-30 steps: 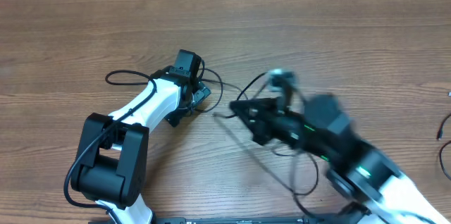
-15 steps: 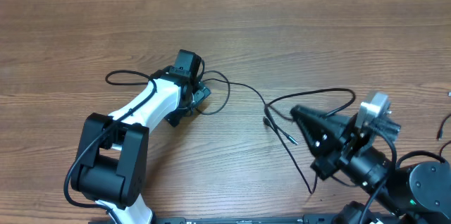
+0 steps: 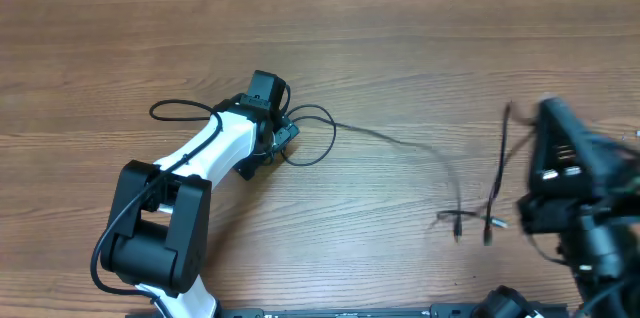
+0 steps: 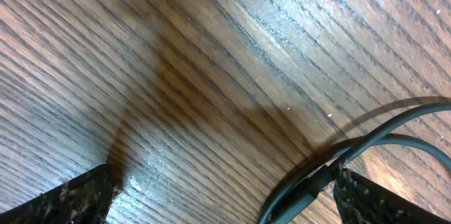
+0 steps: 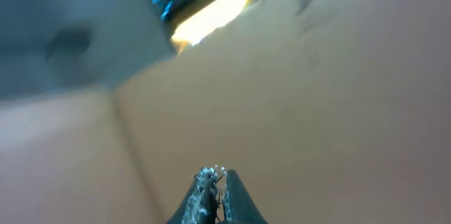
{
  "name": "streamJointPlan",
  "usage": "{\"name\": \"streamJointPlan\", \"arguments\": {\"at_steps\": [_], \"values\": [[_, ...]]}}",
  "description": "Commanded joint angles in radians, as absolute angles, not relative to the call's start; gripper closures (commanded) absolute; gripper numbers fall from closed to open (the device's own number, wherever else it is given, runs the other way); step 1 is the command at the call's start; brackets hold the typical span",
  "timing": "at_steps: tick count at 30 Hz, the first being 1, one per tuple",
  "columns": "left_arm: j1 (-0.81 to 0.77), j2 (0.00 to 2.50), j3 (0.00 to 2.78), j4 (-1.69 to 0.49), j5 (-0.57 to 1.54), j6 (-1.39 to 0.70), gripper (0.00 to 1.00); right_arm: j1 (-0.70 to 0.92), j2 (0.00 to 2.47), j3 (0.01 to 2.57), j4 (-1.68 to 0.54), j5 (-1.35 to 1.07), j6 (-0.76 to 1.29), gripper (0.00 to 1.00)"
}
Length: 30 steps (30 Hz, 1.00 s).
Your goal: Untangle cables
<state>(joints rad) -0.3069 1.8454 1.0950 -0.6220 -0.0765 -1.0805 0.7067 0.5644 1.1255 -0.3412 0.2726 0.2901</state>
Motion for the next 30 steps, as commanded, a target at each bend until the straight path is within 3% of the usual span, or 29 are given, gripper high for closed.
{"name": "streamJointPlan", "arguments": {"at_steps": [1, 5, 12, 19, 24, 28, 30], "values": [[-0.302, 1.877, 1.062, -0.627, -0.078, -1.069, 0.0, 0.705, 0.646, 1.114, -0.448, -0.158, 0.26, 0.96], [-0.302, 1.877, 1.062, -0.627, -0.078, -1.069, 0.01, 0.704, 0.714, 1.115, -0.471, -0.245, 0.093, 0.96], [-0.302, 1.877, 1.062, -0.627, -0.078, -1.069, 0.0, 0.704, 0.746, 1.191, -0.339, 0.221, -0.057, 0.96], [-0.302, 1.877, 1.062, -0.627, -0.078, -1.069, 0.0, 0.704, 0.863, 1.484, -0.288, 0.647, -0.402, 0.96], [-0.302, 1.877, 1.062, -0.627, -0.078, -1.069, 0.01, 0.704, 0.997, 1.65, -0.245, 0.803, -0.65, 0.96], [-0.302, 1.877, 1.062, -0.627, -0.078, -1.069, 0.01, 0.672, 1.092, 1.68, -0.068, 0.841, -0.862, 0.96], [-0.302, 1.877, 1.062, -0.627, -0.078, -1.069, 0.0, 0.57, 1.164, 1.68, 0.141, 0.838, -0.915, 0.96]]}}
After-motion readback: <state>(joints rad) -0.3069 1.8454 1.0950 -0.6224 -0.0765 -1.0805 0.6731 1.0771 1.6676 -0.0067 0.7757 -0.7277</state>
